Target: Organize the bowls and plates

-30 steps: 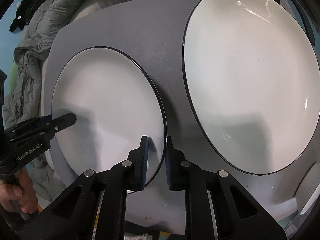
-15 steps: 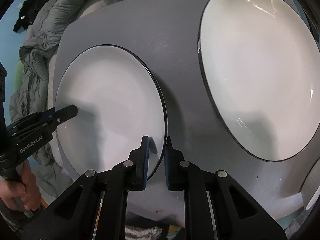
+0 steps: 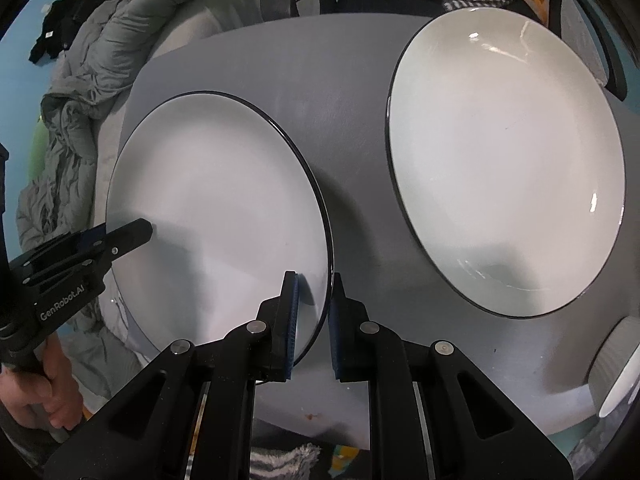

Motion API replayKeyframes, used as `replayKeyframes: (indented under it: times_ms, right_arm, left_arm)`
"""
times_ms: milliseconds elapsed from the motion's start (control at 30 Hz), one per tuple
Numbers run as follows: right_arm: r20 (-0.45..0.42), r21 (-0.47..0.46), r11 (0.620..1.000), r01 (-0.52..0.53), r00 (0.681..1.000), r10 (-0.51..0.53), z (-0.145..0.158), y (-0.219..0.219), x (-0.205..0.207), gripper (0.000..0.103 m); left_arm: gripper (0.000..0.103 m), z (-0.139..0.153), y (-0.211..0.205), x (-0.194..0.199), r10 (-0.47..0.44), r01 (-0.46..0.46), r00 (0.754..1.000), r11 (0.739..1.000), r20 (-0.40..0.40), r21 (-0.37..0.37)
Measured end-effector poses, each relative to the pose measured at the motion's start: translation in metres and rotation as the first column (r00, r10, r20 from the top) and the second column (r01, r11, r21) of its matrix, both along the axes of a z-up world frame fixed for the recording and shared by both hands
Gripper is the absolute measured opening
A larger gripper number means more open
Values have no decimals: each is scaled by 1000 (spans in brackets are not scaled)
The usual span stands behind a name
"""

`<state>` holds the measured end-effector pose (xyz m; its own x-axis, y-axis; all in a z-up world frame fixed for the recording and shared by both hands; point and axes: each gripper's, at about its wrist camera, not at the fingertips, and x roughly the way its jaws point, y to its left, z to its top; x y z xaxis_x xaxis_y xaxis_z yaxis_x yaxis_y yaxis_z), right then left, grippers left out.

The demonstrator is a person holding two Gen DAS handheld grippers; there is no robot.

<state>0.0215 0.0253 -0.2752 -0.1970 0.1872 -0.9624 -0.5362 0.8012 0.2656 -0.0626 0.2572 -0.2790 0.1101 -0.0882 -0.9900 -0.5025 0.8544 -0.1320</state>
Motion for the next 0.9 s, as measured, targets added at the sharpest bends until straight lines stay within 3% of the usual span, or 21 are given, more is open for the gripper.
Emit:
replayKeyframes:
  times_ms: [300, 900]
  right_arm:
    - [9, 16, 1000, 21, 1000, -21, 14, -8, 8, 14]
    - [48, 18, 997, 71, 996, -72, 33, -50, 49, 14]
  left_arm:
    - [24, 19, -7, 5, 6, -6, 999, 1000, 43, -4]
    - [24, 38, -54, 59, -48, 48, 995, 999, 87, 0]
